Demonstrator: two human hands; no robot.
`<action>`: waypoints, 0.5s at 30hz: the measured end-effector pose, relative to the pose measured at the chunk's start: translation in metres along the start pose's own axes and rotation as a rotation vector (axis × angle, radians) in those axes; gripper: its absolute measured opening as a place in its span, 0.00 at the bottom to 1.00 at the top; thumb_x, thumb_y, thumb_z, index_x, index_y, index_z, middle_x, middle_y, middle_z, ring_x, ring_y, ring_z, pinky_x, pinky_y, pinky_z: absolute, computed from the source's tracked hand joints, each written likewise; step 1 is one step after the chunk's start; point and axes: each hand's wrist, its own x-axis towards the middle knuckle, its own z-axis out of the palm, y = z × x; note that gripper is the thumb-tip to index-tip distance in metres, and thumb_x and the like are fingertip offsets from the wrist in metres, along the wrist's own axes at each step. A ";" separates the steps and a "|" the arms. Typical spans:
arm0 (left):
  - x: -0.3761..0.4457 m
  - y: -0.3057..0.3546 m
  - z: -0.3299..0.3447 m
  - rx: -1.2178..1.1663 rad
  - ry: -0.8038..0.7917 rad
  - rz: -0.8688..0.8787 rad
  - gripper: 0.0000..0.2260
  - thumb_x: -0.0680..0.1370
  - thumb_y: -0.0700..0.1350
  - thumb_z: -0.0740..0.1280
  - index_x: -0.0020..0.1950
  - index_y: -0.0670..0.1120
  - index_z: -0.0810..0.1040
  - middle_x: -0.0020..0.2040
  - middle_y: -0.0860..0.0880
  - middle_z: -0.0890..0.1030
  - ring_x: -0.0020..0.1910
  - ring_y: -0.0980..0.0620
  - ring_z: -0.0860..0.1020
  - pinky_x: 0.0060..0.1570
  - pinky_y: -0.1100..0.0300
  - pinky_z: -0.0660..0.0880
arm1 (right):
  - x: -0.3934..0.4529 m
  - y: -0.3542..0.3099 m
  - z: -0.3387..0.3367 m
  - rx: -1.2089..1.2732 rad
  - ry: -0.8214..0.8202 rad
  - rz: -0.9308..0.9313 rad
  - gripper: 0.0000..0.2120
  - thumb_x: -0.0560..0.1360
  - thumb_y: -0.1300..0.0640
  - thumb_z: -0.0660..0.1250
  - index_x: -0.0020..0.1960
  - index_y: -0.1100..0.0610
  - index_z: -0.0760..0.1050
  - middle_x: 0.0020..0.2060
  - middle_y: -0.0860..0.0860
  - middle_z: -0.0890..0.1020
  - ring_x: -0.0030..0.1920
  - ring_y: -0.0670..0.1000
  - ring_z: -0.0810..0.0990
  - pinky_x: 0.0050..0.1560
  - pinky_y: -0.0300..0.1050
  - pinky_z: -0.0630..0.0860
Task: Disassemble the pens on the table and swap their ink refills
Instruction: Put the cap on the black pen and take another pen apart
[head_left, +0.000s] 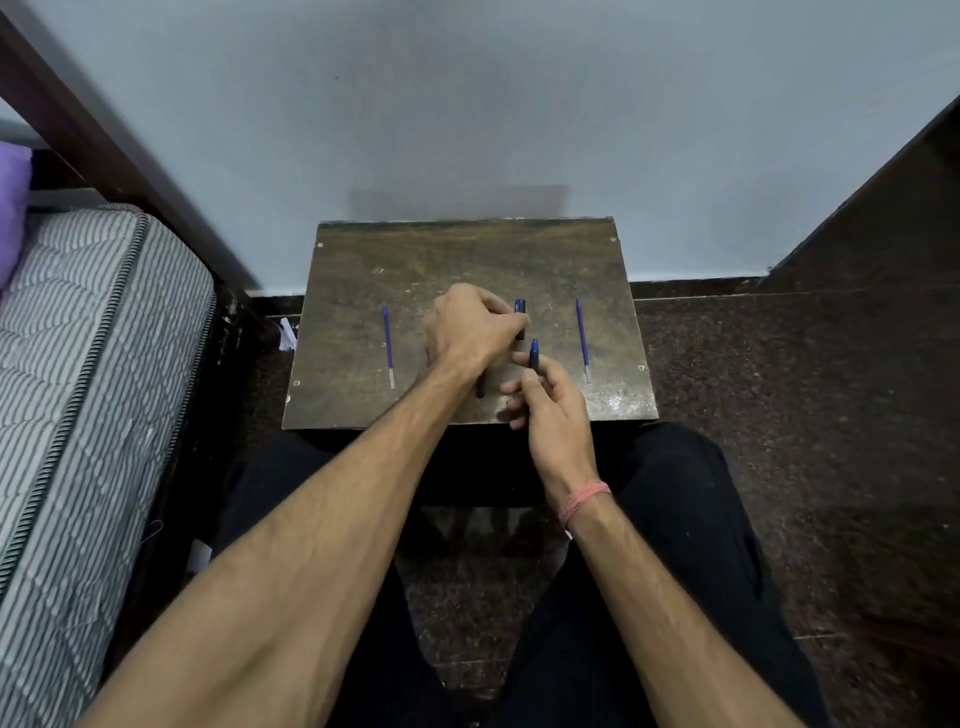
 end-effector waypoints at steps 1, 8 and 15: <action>0.003 0.003 0.004 0.042 -0.015 -0.008 0.03 0.73 0.53 0.80 0.44 0.55 0.92 0.43 0.59 0.90 0.51 0.56 0.87 0.50 0.58 0.81 | 0.001 -0.001 -0.001 0.012 0.006 0.004 0.11 0.89 0.57 0.61 0.65 0.49 0.81 0.46 0.51 0.85 0.46 0.52 0.81 0.47 0.48 0.79; 0.012 0.012 0.017 0.123 -0.014 -0.090 0.07 0.72 0.55 0.84 0.46 0.54 0.93 0.47 0.53 0.91 0.52 0.51 0.88 0.49 0.57 0.82 | 0.009 -0.005 -0.006 0.022 0.048 -0.008 0.09 0.89 0.57 0.63 0.64 0.50 0.80 0.48 0.52 0.86 0.46 0.51 0.82 0.48 0.48 0.79; 0.002 0.012 0.012 0.140 0.050 -0.033 0.10 0.69 0.58 0.85 0.44 0.54 0.92 0.43 0.56 0.90 0.49 0.53 0.88 0.45 0.60 0.78 | 0.007 -0.007 -0.007 0.036 0.038 0.008 0.09 0.88 0.57 0.64 0.63 0.49 0.81 0.48 0.51 0.88 0.47 0.50 0.83 0.51 0.53 0.80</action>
